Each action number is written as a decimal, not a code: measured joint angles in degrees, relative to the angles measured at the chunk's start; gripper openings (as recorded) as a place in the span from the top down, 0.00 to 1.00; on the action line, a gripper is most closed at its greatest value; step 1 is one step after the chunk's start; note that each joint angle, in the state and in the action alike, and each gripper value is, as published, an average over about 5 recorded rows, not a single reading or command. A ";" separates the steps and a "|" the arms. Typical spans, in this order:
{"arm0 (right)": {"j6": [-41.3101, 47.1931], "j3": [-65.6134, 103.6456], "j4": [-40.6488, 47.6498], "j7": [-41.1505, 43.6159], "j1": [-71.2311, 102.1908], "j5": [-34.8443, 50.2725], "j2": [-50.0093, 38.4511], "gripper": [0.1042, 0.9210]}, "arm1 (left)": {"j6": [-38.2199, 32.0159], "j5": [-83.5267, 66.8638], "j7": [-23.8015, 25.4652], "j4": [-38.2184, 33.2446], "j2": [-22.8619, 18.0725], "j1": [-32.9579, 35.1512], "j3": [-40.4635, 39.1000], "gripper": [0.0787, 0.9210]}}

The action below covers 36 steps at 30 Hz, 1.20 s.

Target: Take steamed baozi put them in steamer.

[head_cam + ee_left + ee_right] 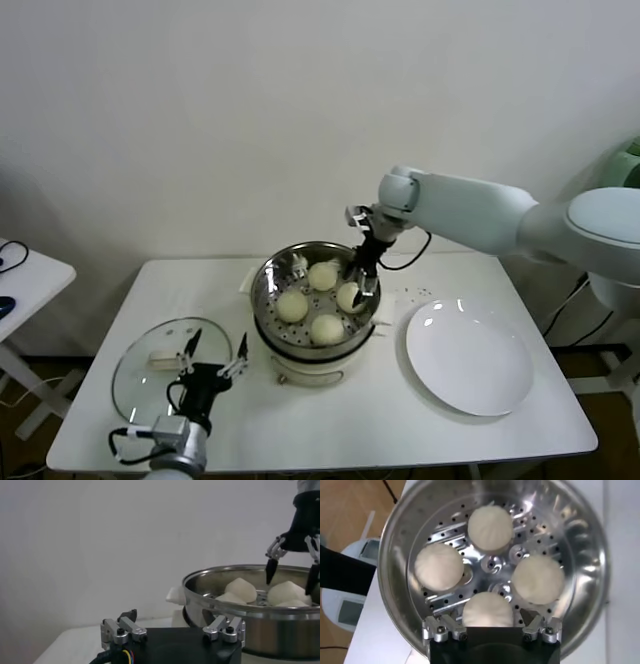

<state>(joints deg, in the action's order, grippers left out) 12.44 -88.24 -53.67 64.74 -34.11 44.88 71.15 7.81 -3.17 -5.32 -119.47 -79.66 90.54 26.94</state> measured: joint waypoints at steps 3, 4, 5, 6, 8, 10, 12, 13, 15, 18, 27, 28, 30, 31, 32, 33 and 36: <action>-0.40 1.18 -0.64 -0.16 -0.79 -0.18 -0.71 0.12 | -0.07 0.09 -0.05 0.17 0.00 -0.27 0.06 0.12; -0.55 1.76 -0.90 -0.20 -0.96 -0.41 -1.03 0.12 | -0.17 0.21 -0.08 0.27 0.00 -0.36 0.13 0.12; -0.72 2.45 -1.19 -0.26 -1.07 -0.75 -1.40 0.12 | -0.30 0.41 -0.11 0.40 0.00 -0.44 0.22 0.12; -0.92 3.26 -1.53 -0.36 -1.14 -1.20 -1.85 0.12 | -0.45 0.66 -0.15 0.54 0.00 -0.50 0.31 0.12; -1.36 5.16 -2.34 -0.69 -1.13 -2.30 -2.91 0.12 | -0.75 1.16 -0.17 0.77 0.00 -0.56 0.50 0.12; -1.71 7.31 -3.51 -1.27 -0.88 -3.49 -4.25 0.12 | -0.98 1.50 -0.16 0.97 0.01 -0.62 0.68 0.12; -1.92 9.64 -5.09 -2.09 -0.32 -4.66 -5.83 0.12 | -1.14 1.65 -0.17 1.15 0.01 -0.77 0.92 0.12; -1.99 10.85 -6.01 -2.59 0.09 -5.22 -6.72 0.12 | -1.19 1.66 -0.16 1.22 0.01 -0.85 1.07 0.12; -2.04 13.35 -7.97 -3.74 1.11 -6.19 -8.63 0.12 | -1.27 1.54 -0.15 1.28 0.11 -0.97 1.43 0.12; -1.94 17.22 -10.91 -5.80 3.05 -7.21 -11.70 0.12 | -1.39 0.99 -0.05 1.15 0.48 -0.96 2.10 0.12; -2.23 32.49 -19.10 -14.23 13.80 -10.42 -22.07 0.12 | -2.67 -0.50 0.43 -0.21 1.05 -0.05 3.61 0.12; -2.41 34.72 -19.96 -15.22 15.68 -10.86 -23.24 0.12 | -2.89 -0.52 0.44 -0.40 1.09 0.12 3.61 0.12; -2.87 39.43 -21.64 -17.28 19.80 -11.77 -25.40 0.12 | -3.36 -0.48 0.37 -0.77 1.13 0.40 3.58 0.12; -3.19 41.98 -22.49 -18.41 22.08 -12.21 -26.37 0.12 | -3.60 -0.43 0.33 -0.94 1.13 0.51 3.56 0.12; -3.57 44.59 -23.31 -19.56 24.43 -12.60 -27.22 0.12 | -3.86 -0.36 0.29 -1.10 1.13 0.60 3.55 0.12; -4.03 47.31 -24.13 -20.81 26.91 -12.94 -28.00 0.12 | -4.14 -0.27 0.26 -1.24 1.14 0.69 3.58 0.12; -5.74 55.45 -26.36 -24.69 34.49 -13.79 -29.85 0.12 | -5.11 0.08 0.26 -1.48 1.18 1.06 3.84 0.12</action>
<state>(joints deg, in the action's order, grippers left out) 6.70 -32.79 -80.03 40.04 0.38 31.09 41.29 2.70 -3.09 -5.06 -120.95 -78.47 91.59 30.78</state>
